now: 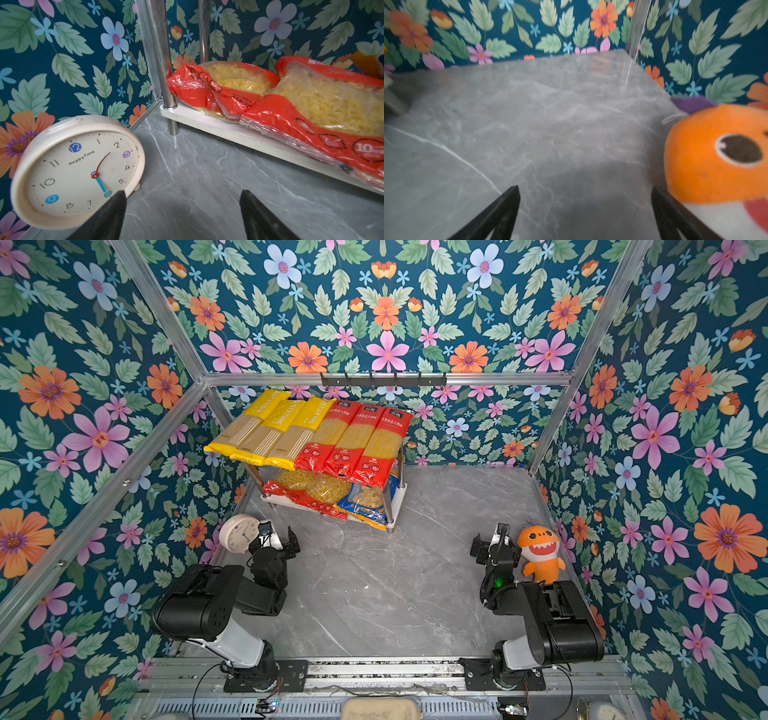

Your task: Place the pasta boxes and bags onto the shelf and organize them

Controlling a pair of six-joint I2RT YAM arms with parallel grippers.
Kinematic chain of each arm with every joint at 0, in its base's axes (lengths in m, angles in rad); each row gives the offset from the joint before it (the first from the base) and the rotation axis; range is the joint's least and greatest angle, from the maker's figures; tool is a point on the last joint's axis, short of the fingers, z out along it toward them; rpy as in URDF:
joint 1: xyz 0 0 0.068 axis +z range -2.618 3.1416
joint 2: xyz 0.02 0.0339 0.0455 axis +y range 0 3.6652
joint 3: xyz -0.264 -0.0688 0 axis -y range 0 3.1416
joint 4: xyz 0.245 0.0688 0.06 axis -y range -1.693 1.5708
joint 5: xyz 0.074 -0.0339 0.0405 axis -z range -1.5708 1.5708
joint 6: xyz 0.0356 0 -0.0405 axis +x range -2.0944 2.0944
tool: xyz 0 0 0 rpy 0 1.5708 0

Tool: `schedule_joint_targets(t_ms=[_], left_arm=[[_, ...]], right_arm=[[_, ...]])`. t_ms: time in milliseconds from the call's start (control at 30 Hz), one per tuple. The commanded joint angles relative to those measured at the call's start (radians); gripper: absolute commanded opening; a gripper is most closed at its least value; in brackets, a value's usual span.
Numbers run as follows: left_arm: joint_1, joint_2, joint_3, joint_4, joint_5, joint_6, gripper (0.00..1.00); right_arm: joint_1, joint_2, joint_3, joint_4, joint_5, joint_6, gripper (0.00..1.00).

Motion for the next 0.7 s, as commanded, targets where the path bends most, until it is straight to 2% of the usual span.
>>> schedule_joint_targets(t_ms=[0, 33, 100, 167, 333, 400, 667], left_arm=[[0.030, -0.002, 0.026, -0.066, 0.048, -0.032, 0.88], [0.040, -0.008, 0.031, -0.085, 0.062, -0.041, 0.89], [0.041, -0.004, 0.028, -0.071, 0.066, -0.038, 0.89], [0.042, -0.006, 0.029, -0.080, 0.066, -0.040, 0.90], [0.043, -0.006, 0.028, -0.074, 0.066, -0.040, 0.92], [0.041, -0.006, 0.027, -0.074, 0.065, -0.039, 1.00], [0.042, -0.006, 0.025, -0.071, 0.064, -0.039, 1.00]], right_arm=[[-0.006, -0.016, 0.010, 0.002, -0.031, 0.012, 0.99], [-0.011, -0.022, 0.019, -0.039, -0.035, 0.018, 0.99], [-0.011, 0.009, 0.028, 0.015, -0.026, 0.002, 0.99], [-0.011, -0.011, 0.043, -0.064, -0.024, 0.020, 0.99], [-0.011, -0.004, 0.043, -0.050, -0.024, 0.017, 0.99], [-0.011, 0.002, 0.041, -0.032, -0.022, 0.010, 0.99], [-0.011, 0.000, 0.044, -0.043, -0.022, 0.012, 0.99]])
